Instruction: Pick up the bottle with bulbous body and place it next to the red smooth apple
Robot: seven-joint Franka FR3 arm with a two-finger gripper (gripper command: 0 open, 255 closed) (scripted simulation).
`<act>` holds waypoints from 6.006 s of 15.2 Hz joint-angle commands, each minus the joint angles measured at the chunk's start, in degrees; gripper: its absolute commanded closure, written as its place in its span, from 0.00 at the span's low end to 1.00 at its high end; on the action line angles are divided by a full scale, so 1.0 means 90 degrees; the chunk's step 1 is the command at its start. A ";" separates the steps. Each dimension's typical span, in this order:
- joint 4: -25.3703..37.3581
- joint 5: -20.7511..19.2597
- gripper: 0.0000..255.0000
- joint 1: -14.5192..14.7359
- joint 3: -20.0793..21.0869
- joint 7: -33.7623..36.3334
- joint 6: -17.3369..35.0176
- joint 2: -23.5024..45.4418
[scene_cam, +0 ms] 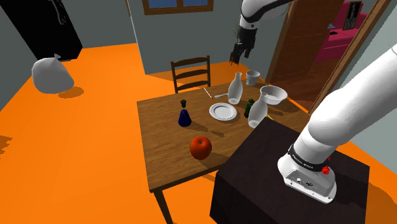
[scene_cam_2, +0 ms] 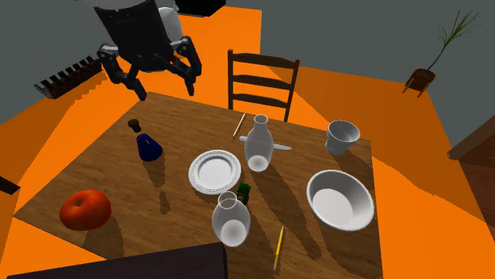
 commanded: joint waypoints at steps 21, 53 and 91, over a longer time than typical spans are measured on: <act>0.4040 0.2238 0.00 -0.1443 -0.0585 -0.2614 0.0427 0.5430; 0.4349 0.2362 1.00 -0.1607 -0.0507 -0.2705 0.0506 0.5873; 0.6213 0.1933 1.00 -0.1616 -0.0772 -0.2389 -0.2227 0.4937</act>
